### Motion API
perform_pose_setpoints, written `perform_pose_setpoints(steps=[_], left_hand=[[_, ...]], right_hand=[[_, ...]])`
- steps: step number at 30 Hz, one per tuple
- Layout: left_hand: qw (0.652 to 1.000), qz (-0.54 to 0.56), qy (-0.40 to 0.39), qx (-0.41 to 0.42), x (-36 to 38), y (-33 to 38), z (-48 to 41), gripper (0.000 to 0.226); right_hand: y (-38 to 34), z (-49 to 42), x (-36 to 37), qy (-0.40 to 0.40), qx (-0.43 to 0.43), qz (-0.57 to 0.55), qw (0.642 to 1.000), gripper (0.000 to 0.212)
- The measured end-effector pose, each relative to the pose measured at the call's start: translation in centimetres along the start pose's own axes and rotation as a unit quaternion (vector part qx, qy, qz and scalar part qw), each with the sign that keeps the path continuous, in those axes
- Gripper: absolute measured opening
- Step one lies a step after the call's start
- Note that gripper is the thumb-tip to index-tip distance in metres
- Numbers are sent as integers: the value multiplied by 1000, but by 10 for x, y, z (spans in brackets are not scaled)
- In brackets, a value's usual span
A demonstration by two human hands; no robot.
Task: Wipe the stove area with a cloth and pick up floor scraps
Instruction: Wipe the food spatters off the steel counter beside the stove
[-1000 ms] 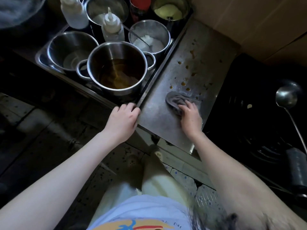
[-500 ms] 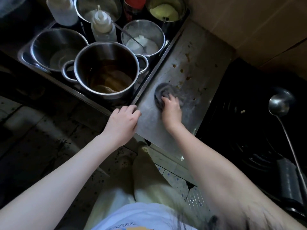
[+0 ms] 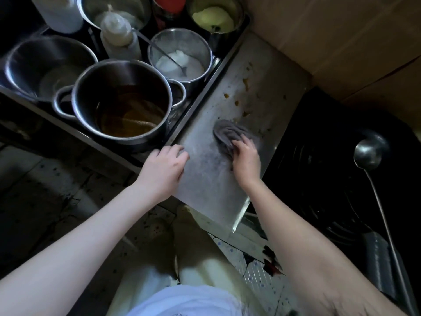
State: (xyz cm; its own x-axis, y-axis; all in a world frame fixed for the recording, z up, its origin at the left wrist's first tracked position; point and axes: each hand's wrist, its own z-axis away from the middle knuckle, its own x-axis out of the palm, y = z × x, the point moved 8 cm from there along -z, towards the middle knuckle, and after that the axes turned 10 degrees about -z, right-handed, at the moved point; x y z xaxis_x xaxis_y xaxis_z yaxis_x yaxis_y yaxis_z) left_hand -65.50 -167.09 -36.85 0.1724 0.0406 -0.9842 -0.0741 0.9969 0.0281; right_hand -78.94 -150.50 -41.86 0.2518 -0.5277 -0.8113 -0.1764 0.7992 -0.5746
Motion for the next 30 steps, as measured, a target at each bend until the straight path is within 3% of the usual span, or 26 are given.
perform_pose_setpoints(steps=[6, 10, 15, 19, 23, 25, 30], left_hand=[[1000, -4, 6, 13, 0, 6, -20, 31], [1000, 3, 10, 16, -3, 6, -31, 31], [1000, 8, 15, 4, -4, 2, -37, 30], [1000, 21, 14, -13, -2, 0, -35, 31], [1000, 21, 9, -14, 1, 1, -35, 31], [1000, 24, 13, -11, -1, 3, -36, 30], [1000, 22, 12, -2, -1, 10, -42, 28]], right_hand=[[40, -13, -34, 81, 92, -1, 992, 30], [23, -33, -23, 65, 84, 11, 994, 34], [-26, -48, 19, -29, -17, 21, 999, 41], [-60, -49, 50, -126, -132, 32, 983, 35], [-54, -50, 47, -161, -188, 48, 968, 34], [-42, -45, 38, -147, -192, 48, 969, 33], [13, -39, 1, -51, -87, 20, 995, 34]])
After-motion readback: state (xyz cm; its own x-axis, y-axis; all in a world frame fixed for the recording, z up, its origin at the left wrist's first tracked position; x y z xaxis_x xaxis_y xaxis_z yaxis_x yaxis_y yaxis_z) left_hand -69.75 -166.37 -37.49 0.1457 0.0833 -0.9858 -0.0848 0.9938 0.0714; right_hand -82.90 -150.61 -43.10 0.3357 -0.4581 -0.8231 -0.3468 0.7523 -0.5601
